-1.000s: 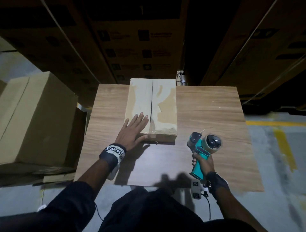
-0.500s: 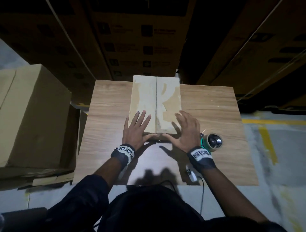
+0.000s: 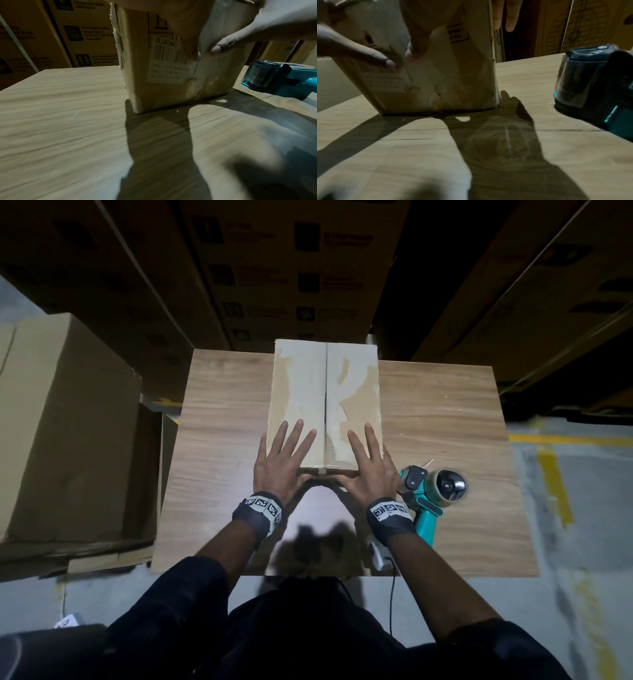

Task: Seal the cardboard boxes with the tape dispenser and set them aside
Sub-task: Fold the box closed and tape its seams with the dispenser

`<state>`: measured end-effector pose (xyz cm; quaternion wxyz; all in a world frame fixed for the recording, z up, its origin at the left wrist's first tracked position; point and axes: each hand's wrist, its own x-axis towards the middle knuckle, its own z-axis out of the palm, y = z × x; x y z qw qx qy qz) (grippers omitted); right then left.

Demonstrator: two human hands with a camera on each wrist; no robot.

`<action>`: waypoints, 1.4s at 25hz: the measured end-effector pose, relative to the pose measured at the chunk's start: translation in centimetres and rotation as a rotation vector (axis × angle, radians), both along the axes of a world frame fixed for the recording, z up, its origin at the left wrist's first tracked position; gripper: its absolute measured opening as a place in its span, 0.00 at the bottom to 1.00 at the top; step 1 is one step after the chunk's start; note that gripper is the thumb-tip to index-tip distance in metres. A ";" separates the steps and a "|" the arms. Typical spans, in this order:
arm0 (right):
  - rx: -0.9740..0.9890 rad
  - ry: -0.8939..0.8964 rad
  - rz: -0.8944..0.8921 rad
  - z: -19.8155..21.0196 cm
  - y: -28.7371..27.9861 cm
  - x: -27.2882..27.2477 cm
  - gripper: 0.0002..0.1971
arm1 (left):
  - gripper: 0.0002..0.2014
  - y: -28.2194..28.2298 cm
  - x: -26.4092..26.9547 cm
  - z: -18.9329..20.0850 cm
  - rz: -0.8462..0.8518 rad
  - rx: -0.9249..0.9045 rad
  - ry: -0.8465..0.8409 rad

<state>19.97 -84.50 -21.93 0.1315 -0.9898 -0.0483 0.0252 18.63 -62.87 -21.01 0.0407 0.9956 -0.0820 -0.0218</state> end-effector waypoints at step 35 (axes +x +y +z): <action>1.200 0.078 -0.416 6.4 -10.6 -6.1 0.19 | 0.16 -3.1 0.6 12.2 0.334 -1.305 0.666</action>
